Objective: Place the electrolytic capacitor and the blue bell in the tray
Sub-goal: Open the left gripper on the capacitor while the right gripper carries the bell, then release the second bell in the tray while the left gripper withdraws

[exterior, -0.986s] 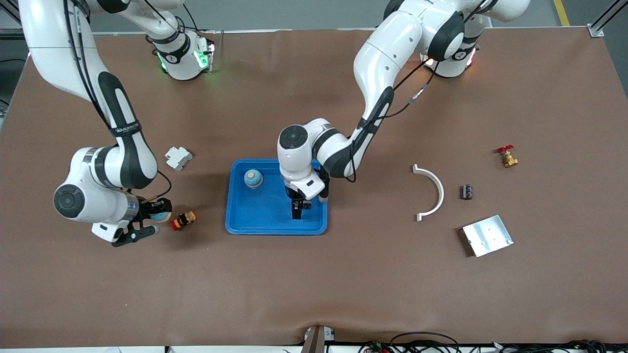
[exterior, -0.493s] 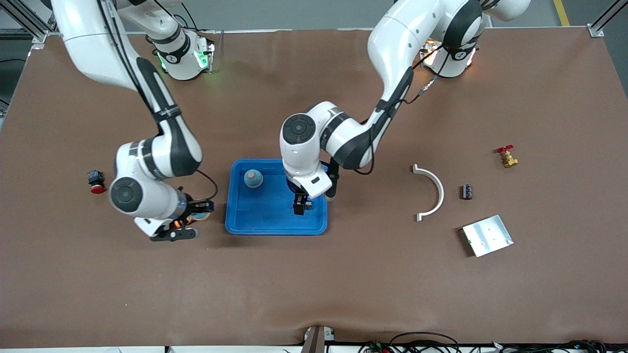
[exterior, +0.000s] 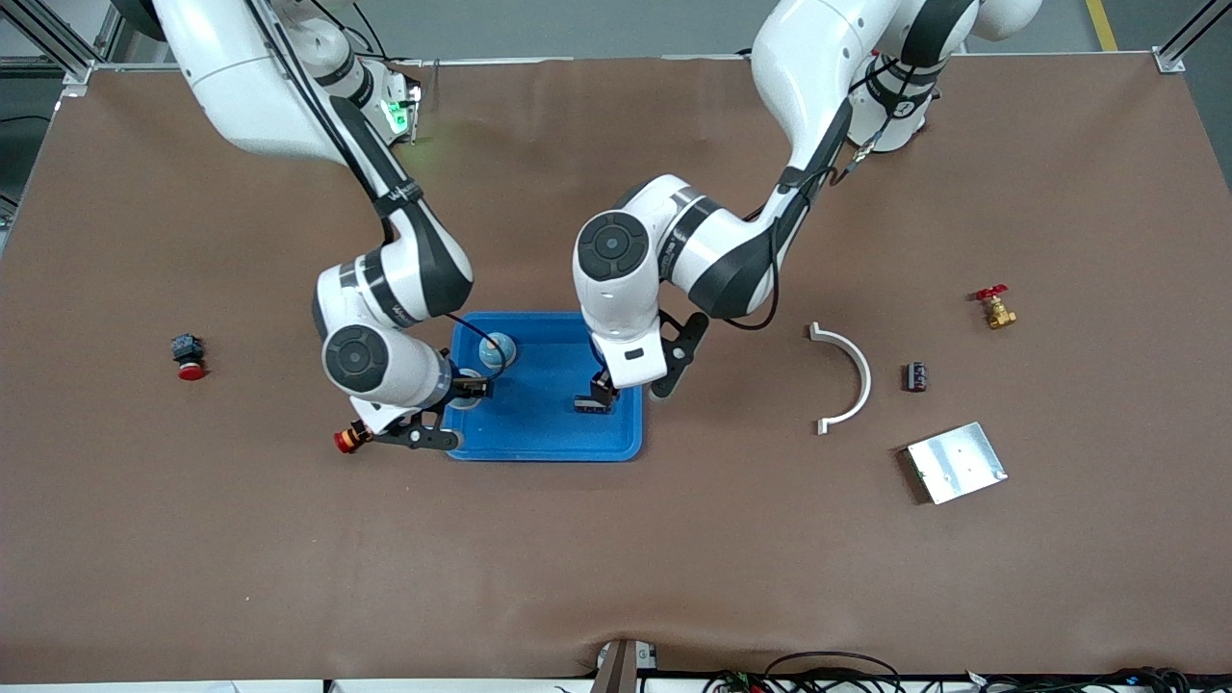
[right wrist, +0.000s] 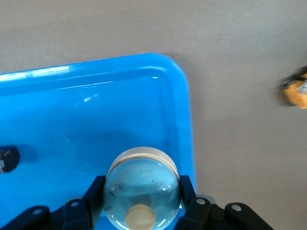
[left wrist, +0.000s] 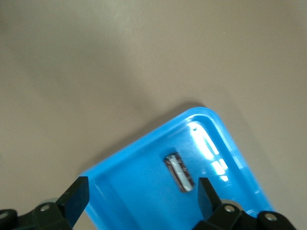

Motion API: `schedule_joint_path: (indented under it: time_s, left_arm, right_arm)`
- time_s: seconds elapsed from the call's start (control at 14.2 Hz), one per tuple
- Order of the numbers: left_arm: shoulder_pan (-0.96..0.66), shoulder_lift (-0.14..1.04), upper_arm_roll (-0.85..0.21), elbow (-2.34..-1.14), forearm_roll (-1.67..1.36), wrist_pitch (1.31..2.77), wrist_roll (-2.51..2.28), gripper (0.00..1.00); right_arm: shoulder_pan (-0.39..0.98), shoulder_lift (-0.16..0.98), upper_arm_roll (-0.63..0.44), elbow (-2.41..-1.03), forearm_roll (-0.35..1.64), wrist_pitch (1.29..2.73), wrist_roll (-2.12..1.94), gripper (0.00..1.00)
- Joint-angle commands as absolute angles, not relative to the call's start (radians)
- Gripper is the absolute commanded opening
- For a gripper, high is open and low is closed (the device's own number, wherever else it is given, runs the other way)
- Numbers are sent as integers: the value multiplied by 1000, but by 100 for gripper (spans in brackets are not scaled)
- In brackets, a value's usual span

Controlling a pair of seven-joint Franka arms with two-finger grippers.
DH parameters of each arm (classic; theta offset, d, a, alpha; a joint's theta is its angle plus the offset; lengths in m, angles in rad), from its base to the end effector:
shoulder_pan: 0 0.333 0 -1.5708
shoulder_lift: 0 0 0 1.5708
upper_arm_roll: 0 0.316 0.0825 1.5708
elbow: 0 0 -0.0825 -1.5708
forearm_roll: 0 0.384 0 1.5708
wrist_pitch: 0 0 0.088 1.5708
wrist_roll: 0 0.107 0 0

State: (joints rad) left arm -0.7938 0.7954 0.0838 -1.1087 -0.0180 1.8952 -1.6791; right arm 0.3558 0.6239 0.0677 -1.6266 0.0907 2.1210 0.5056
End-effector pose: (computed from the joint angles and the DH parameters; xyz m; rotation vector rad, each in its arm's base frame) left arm 0.5628 -0.5112 0.3411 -2.7740 -1.4266 -0.0585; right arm 0.6165 0.2767 0.2477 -3.0782 0.2232 0.2572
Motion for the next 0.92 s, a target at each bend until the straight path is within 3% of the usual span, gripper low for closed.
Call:
schedule_joint_path:
  time_s: [0.0,0.14,0.28,0.35,0.42,0.49,0.56,0.85]
  left_arm:
    - [-762,614,75,-1362,-23,1960,-1505,100]
    - [-753,522,75,-1533,-20,2095,-1412,100]
    - [-750,451,77,-1667,-15,2210,-1338,100]
    - [-743,442,78,-1686,-15,2220,-1294,100]
    - [-727,437,77,-1690,-11,2212,-1213,100]
    - [-727,433,77,-1698,-11,2192,-1095,100]
    - [-726,431,77,-1698,-9,2165,-1000,100]
    - [-681,426,80,-1697,18,2097,-700,100]
  right_arm:
    - [376,675,72,-1595,69,2163,557,0]
    - [376,681,74,-1595,71,2164,558,3]
    - [374,686,72,-1595,72,2166,558,21]
    - [373,696,72,-1595,75,2166,558,23]
    - [371,701,72,-1594,77,2171,558,41]
    - [365,701,72,-1594,77,2172,558,77]
    - [361,700,72,-1594,80,2172,560,100]
    - [342,684,68,-1569,80,2158,546,100]
